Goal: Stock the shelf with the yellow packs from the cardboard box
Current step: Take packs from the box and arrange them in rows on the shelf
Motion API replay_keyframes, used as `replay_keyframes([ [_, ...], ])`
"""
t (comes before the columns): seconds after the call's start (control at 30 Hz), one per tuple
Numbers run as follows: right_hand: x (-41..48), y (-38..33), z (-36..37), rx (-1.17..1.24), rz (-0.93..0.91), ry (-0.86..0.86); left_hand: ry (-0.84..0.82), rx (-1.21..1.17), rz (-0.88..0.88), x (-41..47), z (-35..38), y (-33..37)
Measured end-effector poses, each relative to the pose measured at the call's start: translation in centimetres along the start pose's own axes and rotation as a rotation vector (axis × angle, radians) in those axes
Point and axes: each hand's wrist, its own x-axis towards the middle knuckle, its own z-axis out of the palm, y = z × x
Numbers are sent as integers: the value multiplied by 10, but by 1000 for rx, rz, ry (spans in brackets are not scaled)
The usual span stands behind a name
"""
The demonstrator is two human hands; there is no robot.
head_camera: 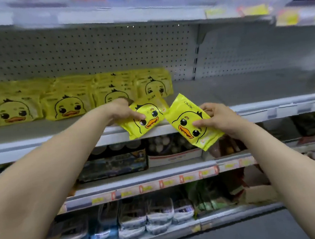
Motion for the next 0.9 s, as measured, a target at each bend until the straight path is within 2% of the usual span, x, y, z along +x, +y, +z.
replay_keyframes([
  [0.13,34,-5,-47,-44,-12,60,46,233,166,63,-10,47],
  [0.33,60,-1,-87,-106,18,79,11,517,220,129,-13,88],
  [0.6,69,-6,-121,-282,-8,62,59,647,197,156,-11,92],
  [0.8,88,-4,-121,-297,-40,60,66,679,213,161,-15,84],
  [0.9,97,-6,-115,-299,-40,23,127,807,221,162,-15,82],
])
